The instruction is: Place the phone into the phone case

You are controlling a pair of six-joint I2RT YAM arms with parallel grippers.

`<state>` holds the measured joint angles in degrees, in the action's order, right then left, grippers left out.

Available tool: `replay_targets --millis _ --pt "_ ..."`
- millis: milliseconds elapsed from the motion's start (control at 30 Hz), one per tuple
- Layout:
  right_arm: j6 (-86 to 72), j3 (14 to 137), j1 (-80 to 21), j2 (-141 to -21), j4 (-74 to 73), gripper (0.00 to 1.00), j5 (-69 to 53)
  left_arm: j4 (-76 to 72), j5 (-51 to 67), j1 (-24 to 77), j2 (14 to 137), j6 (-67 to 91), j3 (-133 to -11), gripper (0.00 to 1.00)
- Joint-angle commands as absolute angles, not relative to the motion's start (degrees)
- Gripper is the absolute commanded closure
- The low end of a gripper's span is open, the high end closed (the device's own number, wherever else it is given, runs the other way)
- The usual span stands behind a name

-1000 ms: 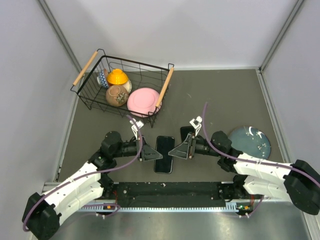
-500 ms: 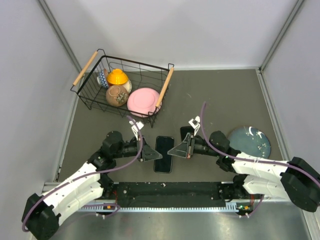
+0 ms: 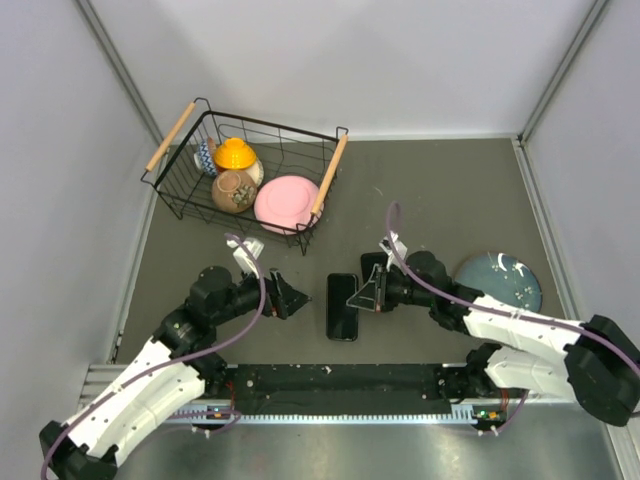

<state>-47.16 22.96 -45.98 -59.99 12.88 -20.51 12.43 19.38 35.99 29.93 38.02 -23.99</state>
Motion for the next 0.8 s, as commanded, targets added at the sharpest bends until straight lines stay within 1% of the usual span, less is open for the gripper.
replay_targets --millis 0,67,233,300,333,500,533,633,767 --pt "-44.0 30.5 -44.0 -65.8 14.7 1.00 -21.2 19.2 9.9 35.9 26.5 32.0 -28.0 0.02" --pt "-43.2 33.5 -43.2 -71.0 14.8 1.00 -23.1 20.3 8.2 35.9 25.2 31.3 -28.1 0.03" --pt "-43.2 37.4 -41.0 -79.2 16.8 1.00 -25.0 21.4 7.8 35.9 23.2 31.9 -28.0 0.03" --pt "-42.1 38.8 -40.5 -83.4 15.0 0.96 -25.3 21.8 7.9 35.9 22.6 32.1 -28.5 0.03" --pt "-41.8 40.4 -40.3 -84.6 14.3 0.95 -25.7 22.0 7.9 35.9 21.9 31.9 -28.6 0.03" --pt "-39.3 42.7 -39.1 -91.0 12.6 0.94 -25.3 22.2 5.5 35.9 20.4 31.9 -28.6 0.03" --pt "-38.7 43.7 -38.9 -92.3 10.1 0.94 -24.4 22.2 5.5 35.9 20.3 32.0 -28.6 0.02" --pt "-36.0 45.5 -38.9 -93.7 6.3 0.89 -20.0 22.4 5.5 35.9 20.3 32.1 -28.7 0.02" --pt "-35.3 46.1 -38.4 -94.1 5.2 0.78 -17.8 23.5 4.4 35.9 20.2 32.3 -29.3 0.02"
